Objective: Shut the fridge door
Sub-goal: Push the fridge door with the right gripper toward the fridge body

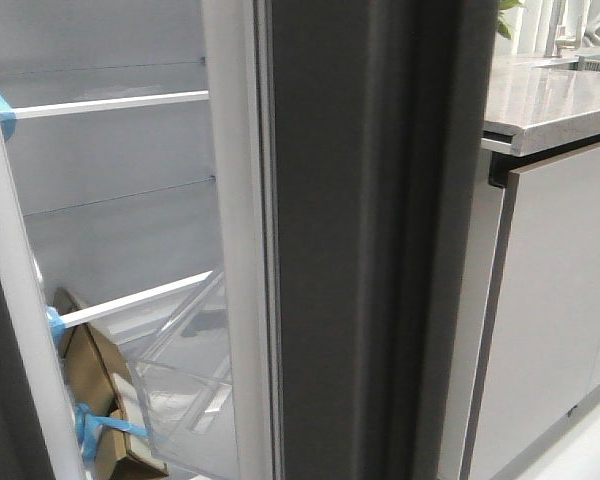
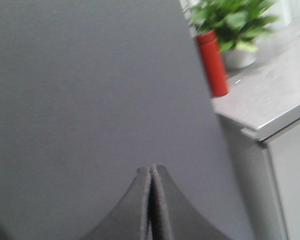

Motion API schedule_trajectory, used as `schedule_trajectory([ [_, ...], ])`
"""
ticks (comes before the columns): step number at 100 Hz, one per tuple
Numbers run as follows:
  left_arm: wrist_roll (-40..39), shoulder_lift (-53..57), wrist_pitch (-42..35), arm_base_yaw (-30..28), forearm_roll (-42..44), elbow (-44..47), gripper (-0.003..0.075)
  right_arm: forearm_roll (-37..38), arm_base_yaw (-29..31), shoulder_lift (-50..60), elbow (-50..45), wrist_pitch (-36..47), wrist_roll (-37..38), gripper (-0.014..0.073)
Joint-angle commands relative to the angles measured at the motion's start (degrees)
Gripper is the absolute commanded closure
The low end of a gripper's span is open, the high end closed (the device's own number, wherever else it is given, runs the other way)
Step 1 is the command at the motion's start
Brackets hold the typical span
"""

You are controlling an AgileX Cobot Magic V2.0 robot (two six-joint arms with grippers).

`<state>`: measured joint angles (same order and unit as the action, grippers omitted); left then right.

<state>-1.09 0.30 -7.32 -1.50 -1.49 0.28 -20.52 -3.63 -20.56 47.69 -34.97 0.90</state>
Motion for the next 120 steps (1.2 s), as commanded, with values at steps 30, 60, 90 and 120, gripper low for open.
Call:
schedule_trajectory([
  [30,-0.2,0.6,-4.1,0.1,-0.2,2.0,0.074,-21.7,-4.9,-16.6,14.5,-1.4,-19.1,0.0638],
  [60,-0.2,0.6,-4.1,0.1,-0.2,2.0,0.074,-31.3,-7.1,-24.8,21.6,-4.1,-29.1,0.0638],
  [90,-0.2,0.6,-4.1,0.1,-0.2,2.0,0.074,-32.2,-11.6,-31.1,27.5,-4.5,-32.2,0.0638],
  [120,-0.2,0.6,-4.1,0.1,-0.2,2.0,0.074,-32.7,-17.4,-35.6,29.1,0.4,-35.8,0.0638],
])
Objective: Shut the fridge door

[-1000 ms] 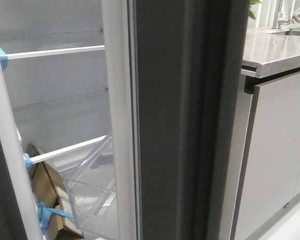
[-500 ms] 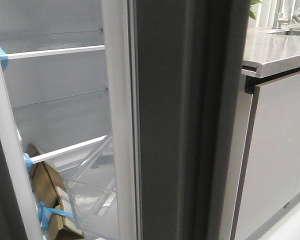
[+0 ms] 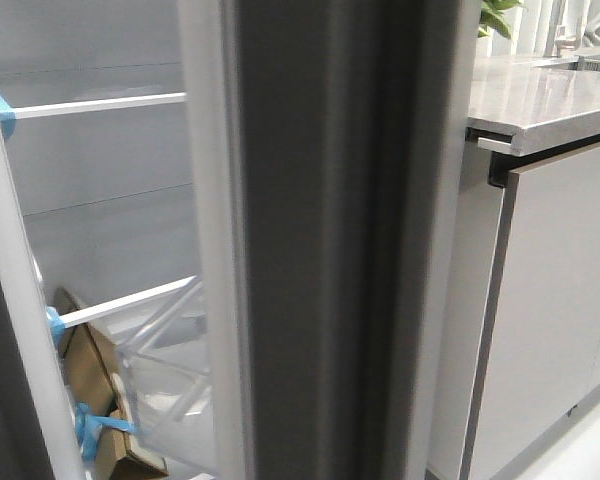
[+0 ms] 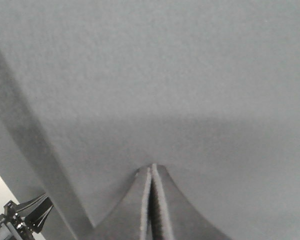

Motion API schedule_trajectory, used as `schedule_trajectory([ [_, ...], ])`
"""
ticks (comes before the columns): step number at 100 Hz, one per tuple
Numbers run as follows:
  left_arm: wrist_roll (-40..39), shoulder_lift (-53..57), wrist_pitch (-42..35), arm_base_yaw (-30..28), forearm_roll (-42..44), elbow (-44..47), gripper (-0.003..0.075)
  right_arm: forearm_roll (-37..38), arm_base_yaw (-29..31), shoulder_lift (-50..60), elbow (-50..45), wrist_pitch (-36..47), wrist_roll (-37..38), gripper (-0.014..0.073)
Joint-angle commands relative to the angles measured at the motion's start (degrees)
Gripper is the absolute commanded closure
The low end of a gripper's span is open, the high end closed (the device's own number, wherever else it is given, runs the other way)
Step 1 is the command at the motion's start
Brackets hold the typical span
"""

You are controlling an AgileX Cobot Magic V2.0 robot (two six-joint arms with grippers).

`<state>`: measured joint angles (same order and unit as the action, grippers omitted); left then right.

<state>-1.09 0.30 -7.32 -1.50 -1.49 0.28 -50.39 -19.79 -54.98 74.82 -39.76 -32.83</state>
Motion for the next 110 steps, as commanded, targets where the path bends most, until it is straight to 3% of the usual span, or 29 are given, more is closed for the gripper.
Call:
schedule_trajectory([
  [1,-0.2,0.6,-4.1,0.1,-0.2,2.0,0.074,-2.8,-1.4,-1.4,2.0,5.3,-2.2,0.0638],
  [33,-0.2,0.6,-4.1,0.1,-0.2,2.0,0.074,-4.4,-5.1,-12.8,6.4,10.0,-9.6,0.0638],
  [67,-0.2,0.6,-4.1,0.1,-0.2,2.0,0.074,-5.5,-5.2,-26.0,16.6,11.4,-11.7,0.0638],
  [110,-0.2,0.6,-4.1,0.1,-0.2,2.0,0.074,-3.2,-5.2,-27.7,16.9,15.8,-14.0,0.0638],
])
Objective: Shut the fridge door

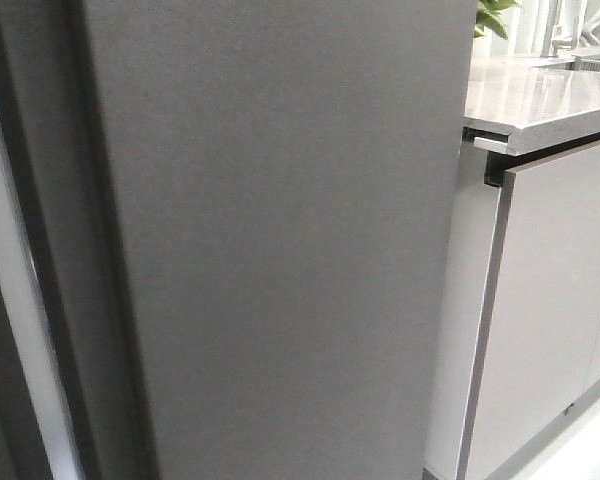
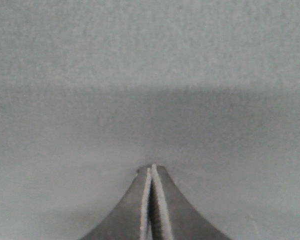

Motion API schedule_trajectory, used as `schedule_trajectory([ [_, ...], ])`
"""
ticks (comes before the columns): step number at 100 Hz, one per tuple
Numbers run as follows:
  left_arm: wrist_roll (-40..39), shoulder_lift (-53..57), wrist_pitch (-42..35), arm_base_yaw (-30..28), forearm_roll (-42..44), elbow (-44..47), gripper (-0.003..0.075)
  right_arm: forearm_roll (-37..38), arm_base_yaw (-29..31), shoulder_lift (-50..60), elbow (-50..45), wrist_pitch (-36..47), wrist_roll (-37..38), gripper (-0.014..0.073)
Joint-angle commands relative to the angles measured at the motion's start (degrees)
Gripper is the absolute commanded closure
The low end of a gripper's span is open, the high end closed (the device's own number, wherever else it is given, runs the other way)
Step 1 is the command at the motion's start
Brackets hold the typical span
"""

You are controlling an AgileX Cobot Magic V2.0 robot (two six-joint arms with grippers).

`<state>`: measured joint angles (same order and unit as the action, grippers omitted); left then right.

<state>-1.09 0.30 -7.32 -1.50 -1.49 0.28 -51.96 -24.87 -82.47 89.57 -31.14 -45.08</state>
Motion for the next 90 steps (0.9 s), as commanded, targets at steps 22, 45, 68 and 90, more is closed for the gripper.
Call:
schedule_trajectory([
  [22,-0.2,0.6,-4.1,0.1,-0.2,2.0,0.074,-2.0,-2.0,-4.7,2.3,9.3,-3.8,0.0638],
  [45,-0.2,0.6,-4.1,0.1,-0.2,2.0,0.074,-2.0,-5.2,-12.6,7.5,9.7,-5.0,0.0638],
  [68,-0.2,0.6,-4.1,0.1,-0.2,2.0,0.074,-2.0,-5.6,-16.6,12.3,8.0,-5.0,0.0638],
  [90,-0.2,0.6,-4.1,0.1,-0.2,2.0,0.074,2.5,-5.6,-14.3,12.3,8.8,-4.6,0.0638],
])
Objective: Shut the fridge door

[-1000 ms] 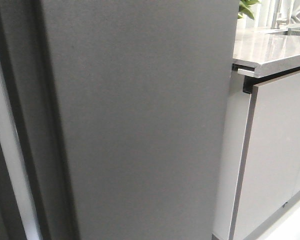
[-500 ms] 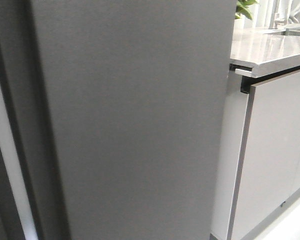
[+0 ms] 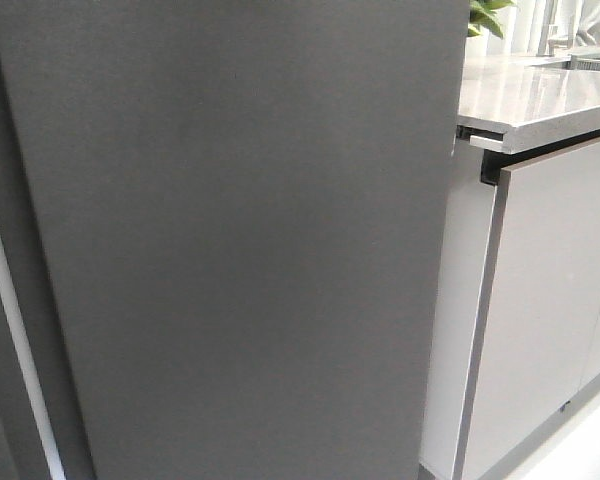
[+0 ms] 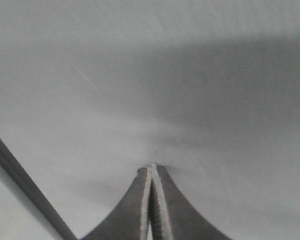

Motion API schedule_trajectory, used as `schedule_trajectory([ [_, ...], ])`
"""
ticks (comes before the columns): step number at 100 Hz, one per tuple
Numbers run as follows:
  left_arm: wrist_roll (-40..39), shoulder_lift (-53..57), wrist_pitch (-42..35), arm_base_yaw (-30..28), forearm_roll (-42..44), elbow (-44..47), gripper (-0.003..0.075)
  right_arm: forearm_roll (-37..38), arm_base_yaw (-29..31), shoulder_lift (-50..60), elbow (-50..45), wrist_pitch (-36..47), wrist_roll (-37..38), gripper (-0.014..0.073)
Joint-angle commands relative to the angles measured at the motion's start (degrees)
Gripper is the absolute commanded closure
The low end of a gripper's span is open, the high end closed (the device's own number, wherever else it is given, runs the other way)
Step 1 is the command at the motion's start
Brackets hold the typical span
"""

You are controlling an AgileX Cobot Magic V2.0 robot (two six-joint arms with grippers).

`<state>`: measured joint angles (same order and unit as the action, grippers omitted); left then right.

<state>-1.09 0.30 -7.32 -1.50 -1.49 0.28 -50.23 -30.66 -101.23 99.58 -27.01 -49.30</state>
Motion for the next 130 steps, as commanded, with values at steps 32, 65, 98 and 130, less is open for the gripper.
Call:
schedule_trajectory([
  [32,-0.2,0.6,-4.1,0.1,-0.2,2.0,0.074,17.4,4.4,12.7,2.3,-1.3,13.0,0.0638],
  [65,-0.2,0.6,-4.1,0.1,-0.2,2.0,0.074,25.1,12.8,27.9,-3.2,-8.5,18.9,0.0638],
  [98,-0.2,0.6,-4.1,0.1,-0.2,2.0,0.074,29.0,13.1,50.7,-17.4,-8.1,26.1,0.0638],
  [130,-0.2,0.6,-4.1,0.1,-0.2,2.0,0.074,31.6,13.1,66.1,-28.9,-9.4,31.7,0.0638],
])
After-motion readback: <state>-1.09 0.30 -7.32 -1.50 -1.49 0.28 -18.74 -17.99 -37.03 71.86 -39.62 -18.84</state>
